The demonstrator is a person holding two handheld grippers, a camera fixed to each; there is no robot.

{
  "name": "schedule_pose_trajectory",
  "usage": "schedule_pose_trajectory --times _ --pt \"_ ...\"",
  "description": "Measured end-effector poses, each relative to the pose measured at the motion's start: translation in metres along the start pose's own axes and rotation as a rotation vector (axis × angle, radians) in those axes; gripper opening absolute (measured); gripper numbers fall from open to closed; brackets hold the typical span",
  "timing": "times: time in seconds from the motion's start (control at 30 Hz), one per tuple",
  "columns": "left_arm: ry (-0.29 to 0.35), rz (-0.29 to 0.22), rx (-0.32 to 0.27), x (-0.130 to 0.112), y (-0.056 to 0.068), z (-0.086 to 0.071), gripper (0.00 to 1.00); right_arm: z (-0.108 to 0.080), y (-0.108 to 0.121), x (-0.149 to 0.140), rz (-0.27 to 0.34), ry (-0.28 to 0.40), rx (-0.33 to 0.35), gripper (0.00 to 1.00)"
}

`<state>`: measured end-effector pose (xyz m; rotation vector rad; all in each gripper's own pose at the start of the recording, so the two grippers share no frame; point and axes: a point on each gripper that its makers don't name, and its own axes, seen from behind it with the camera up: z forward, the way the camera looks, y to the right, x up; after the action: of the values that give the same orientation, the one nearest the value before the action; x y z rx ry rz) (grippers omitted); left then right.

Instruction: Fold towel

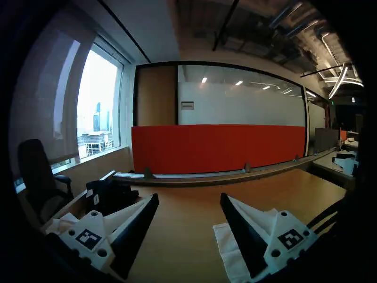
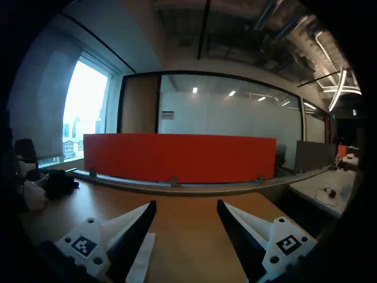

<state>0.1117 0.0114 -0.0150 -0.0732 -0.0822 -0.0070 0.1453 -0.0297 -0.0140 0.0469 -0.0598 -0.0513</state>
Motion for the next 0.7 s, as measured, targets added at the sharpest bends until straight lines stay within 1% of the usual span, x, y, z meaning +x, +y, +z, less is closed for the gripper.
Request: schedule_pose_trajectory --times 0.1,0.3,0.5,0.6,0.7 --pt "-0.029 0.022 -0.030 0.002 0.005 -0.001 0.97 0.000 -0.010 0.005 -0.023 -0.025 0.045 0.99" --pt "-0.101 0.065 -0.115 -0.005 0.021 -0.004 0.97 -0.002 -0.034 0.004 -0.067 -0.084 0.151 0.99" --pt "-0.153 0.111 -0.186 -0.013 0.036 -0.007 0.97 -0.010 -0.059 -0.009 -0.120 -0.154 0.263 1.00" --pt "-0.176 0.124 -0.216 -0.018 0.044 -0.008 0.97 -0.013 -0.067 -0.018 -0.140 -0.189 0.300 1.00" --pt "-0.201 0.130 -0.237 -0.026 0.049 -0.010 0.97 -0.014 -0.072 -0.026 -0.146 -0.217 0.320 1.00"
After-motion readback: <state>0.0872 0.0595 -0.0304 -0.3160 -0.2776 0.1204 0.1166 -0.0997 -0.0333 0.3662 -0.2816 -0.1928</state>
